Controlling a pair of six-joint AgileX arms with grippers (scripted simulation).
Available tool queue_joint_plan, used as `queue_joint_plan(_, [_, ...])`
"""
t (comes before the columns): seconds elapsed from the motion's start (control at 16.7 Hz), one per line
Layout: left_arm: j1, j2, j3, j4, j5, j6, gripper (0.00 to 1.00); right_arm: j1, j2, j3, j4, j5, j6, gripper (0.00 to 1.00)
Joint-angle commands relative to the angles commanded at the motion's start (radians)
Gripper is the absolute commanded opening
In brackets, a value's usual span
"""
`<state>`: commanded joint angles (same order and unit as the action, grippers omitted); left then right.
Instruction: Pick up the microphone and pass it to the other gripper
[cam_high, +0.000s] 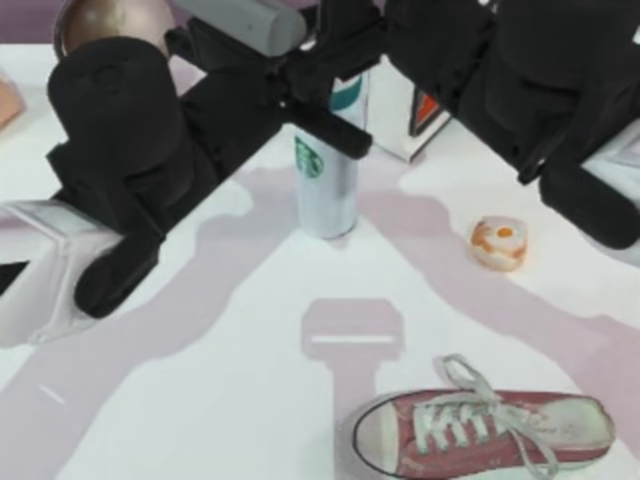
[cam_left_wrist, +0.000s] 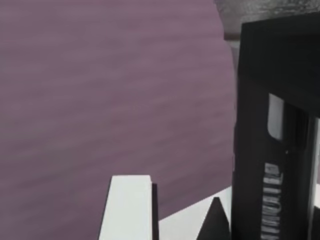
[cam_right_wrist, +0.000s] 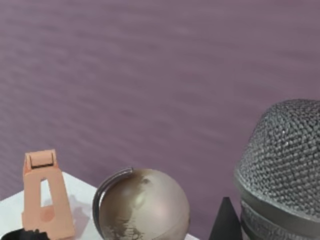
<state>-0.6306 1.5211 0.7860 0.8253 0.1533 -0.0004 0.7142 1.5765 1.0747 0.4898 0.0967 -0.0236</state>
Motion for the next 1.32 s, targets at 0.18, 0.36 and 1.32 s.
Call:
queue_joint_plan(0.18, [0.0,0.0,0.0,0.0,0.0,0.0,0.0,0.0,0.0,0.0,0.0,0.0,0.0,0.1])
queue_joint_plan(0.36, [0.0,0.0,0.0,0.0,0.0,0.0,0.0,0.0,0.0,0.0,0.0,0.0,0.0,0.0])
queue_joint_plan(1.32, [0.0,0.0,0.0,0.0,0.0,0.0,0.68,0.0,0.0,0.0,0.0,0.0,0.0,0.0])
